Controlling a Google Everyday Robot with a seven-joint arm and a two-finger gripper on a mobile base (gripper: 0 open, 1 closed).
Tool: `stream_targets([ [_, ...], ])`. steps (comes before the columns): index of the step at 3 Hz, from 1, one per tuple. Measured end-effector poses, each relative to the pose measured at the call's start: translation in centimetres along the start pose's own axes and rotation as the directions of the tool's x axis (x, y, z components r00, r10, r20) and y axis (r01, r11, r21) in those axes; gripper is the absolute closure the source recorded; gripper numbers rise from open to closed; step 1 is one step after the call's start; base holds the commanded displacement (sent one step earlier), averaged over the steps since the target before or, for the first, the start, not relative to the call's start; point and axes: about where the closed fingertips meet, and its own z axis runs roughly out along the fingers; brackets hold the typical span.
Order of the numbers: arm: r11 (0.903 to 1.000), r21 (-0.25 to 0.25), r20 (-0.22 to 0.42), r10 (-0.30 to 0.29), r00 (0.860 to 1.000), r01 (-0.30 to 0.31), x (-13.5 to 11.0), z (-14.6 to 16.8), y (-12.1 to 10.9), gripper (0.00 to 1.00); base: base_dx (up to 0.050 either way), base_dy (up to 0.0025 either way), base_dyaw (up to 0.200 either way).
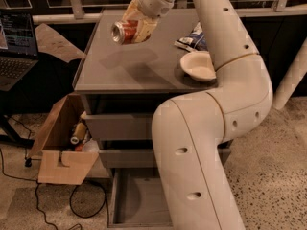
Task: Place coke can into bottom drawer
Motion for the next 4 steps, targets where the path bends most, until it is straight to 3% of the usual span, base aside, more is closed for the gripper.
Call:
stream_targets([
  [1, 0.9996, 0.007, 0.115, -0.029, 0.993, 0.029, -2.5, -2.1, 1.0, 1.00, 0.000, 0.00000, 0.000],
  [2, 0.9985, 0.028, 0.225, -0.053, 0.973, 0.047, -4.8, -4.4, 1.9, 1.00, 0.000, 0.00000, 0.000],
  [3, 0.9960, 0.076, 0.291, -0.067, 0.954, 0.047, -6.3, -7.3, 2.3, 1.00, 0.000, 0.00000, 0.000],
  [4, 0.9937, 0.112, 0.349, -0.041, 0.936, 0.001, -7.9, -8.8, 2.1, 1.00, 0.000, 0.00000, 0.000],
])
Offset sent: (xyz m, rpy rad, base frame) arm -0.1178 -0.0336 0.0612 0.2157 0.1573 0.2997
